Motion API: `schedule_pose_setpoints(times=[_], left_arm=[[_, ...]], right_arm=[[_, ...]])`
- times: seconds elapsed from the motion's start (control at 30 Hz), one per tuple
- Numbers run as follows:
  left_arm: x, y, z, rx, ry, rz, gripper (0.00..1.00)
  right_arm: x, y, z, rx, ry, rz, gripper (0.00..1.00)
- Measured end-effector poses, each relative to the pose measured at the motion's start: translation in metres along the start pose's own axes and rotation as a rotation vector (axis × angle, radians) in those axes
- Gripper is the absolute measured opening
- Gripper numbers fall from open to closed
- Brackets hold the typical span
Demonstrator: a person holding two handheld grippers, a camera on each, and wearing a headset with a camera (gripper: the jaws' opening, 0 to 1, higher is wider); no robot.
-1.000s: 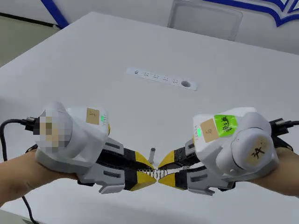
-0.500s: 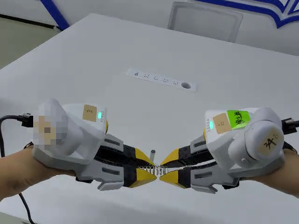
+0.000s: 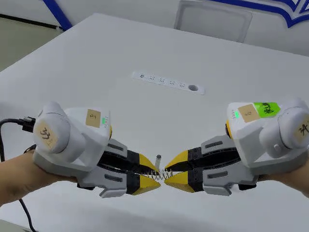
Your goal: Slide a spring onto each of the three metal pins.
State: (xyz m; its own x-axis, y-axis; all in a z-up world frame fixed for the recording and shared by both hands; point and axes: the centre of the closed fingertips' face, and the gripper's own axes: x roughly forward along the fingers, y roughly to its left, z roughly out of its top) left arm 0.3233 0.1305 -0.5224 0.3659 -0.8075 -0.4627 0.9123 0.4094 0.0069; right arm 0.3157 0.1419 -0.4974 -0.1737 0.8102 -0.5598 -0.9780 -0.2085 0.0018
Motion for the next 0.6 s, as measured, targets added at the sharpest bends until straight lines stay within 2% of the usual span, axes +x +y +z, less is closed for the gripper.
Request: schedule_pose_setpoints(times=[0.3,0.6], left_arm=[[0.003,0.003,-0.001,0.005,0.012,0.007,0.1],[0.002,0.005,0.0,-0.002,0.003,0.017,0.1]], right_arm=[[0.003,-0.002,0.016,0.013,-0.048,-0.008,0.11],[0.007,-0.004,0.023,0.024,-0.07,-0.01,0.11]])
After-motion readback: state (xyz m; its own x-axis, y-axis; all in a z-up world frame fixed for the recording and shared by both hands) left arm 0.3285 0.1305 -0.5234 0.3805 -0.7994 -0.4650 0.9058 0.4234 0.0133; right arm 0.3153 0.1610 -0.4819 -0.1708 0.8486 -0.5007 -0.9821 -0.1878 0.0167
